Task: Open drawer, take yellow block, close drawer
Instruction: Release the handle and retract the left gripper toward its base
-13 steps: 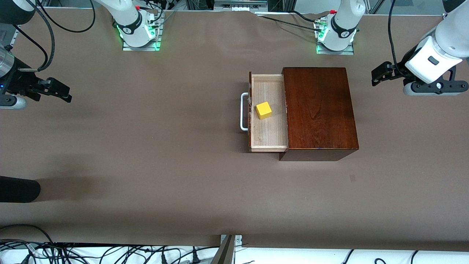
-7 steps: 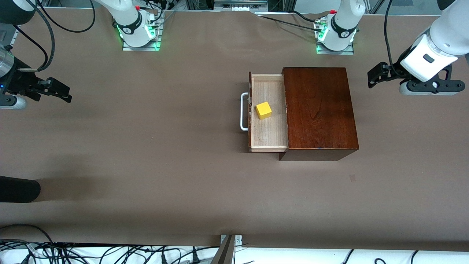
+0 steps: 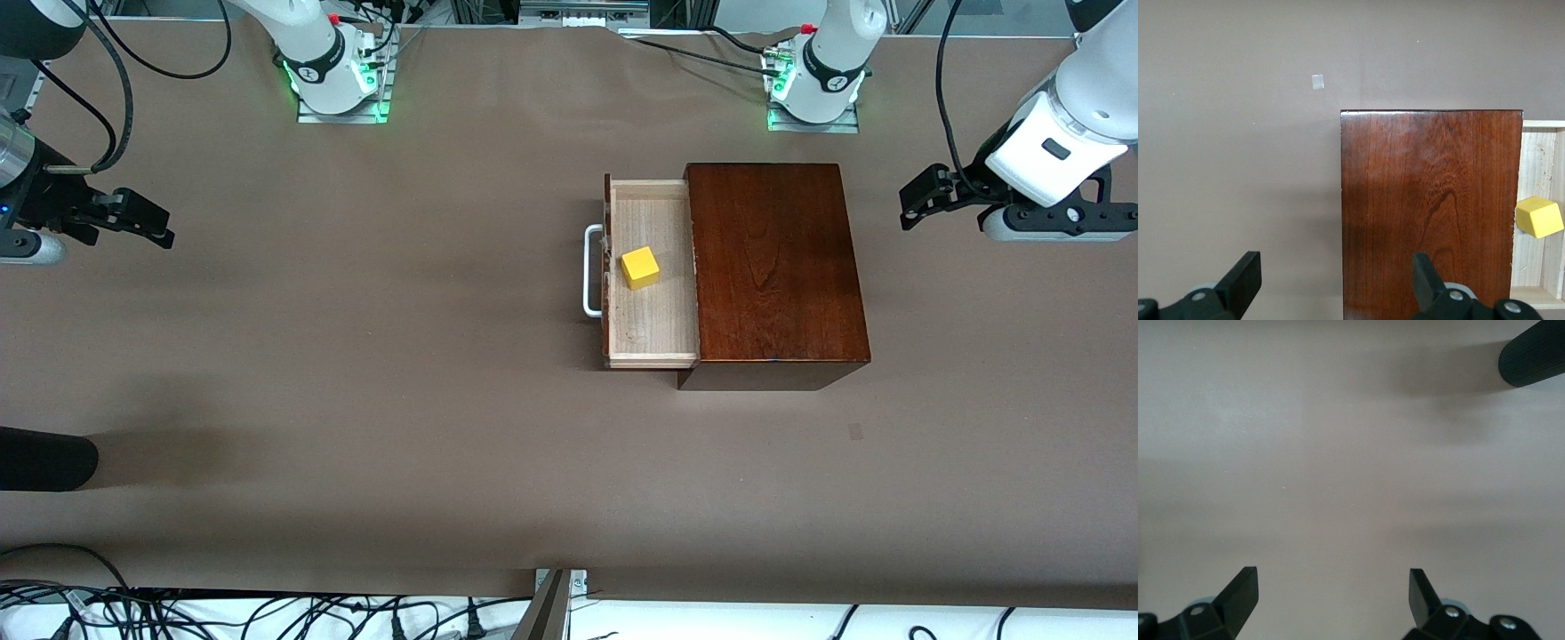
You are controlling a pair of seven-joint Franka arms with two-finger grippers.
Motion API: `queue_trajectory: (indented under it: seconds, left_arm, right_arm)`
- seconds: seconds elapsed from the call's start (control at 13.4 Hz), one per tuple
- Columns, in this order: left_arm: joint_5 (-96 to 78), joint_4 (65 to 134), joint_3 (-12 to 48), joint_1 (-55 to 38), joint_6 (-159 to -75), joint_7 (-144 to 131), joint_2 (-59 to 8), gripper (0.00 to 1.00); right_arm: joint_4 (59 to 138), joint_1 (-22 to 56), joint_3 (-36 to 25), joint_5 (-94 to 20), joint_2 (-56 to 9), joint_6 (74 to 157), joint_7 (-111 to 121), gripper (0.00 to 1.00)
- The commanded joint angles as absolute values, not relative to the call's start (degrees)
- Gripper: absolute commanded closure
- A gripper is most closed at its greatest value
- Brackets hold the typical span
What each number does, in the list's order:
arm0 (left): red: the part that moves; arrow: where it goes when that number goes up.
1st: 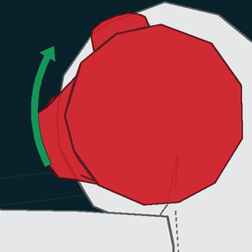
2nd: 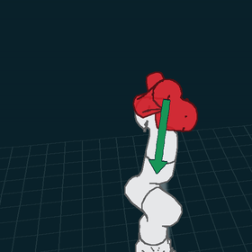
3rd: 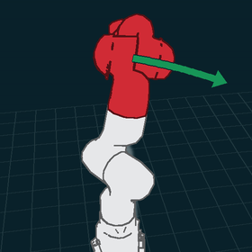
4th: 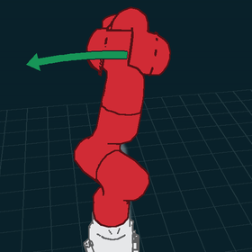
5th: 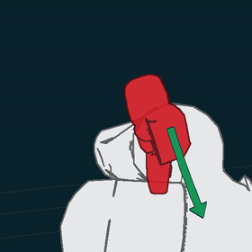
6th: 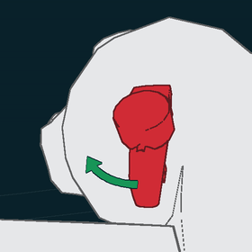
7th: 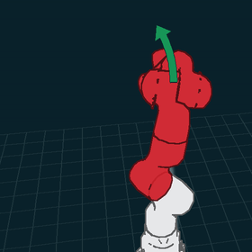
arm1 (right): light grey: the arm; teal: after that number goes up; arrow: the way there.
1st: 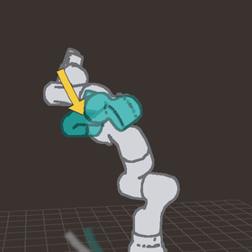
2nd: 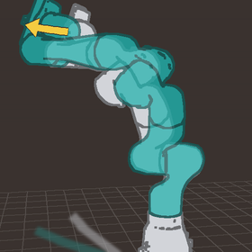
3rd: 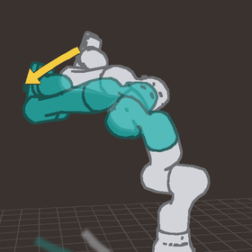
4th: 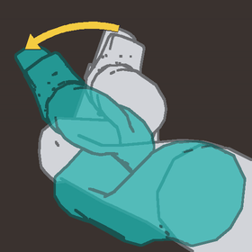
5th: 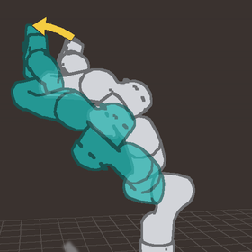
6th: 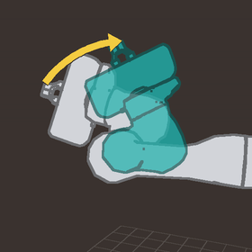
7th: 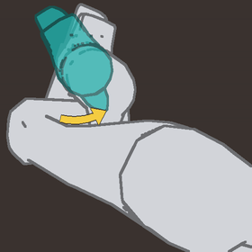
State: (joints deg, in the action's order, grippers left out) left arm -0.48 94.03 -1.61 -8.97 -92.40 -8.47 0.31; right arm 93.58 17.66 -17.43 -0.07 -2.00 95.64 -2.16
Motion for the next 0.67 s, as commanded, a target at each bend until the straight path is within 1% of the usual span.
queue_trajectory:
  seconds: [0.0,0.22,0.45,0.6]
  left_arm:
    - [-1.05,90.62,-1.58,-8.96,-92.29,-8.26,-2.54,0.0]
    - [-0.97,89.74,-1.14,-9.31,-92.29,-8.35,-3.6,0.0]
    - [-1.4,89.56,-1.14,-8.97,-92.11,-8.44,-3.87,0.0]
    - [-1.58,89.56,-1.23,-8.88,-92.2,-8.44,-3.87,0.0]
  right_arm:
    - [92.81,17.58,-17.49,0.35,-1.67,94.66,-1.32,0.0]
    - [92.73,17.75,-16.27,0.0,-1.67,92.29,-1.05,0.0]
    - [92.03,17.93,-11.27,-0.61,-1.67,92.46,-4.46,0.0]
    - [91.93,18.02,-7.4,-1.84,-1.84,92.81,-13.83,0.0]
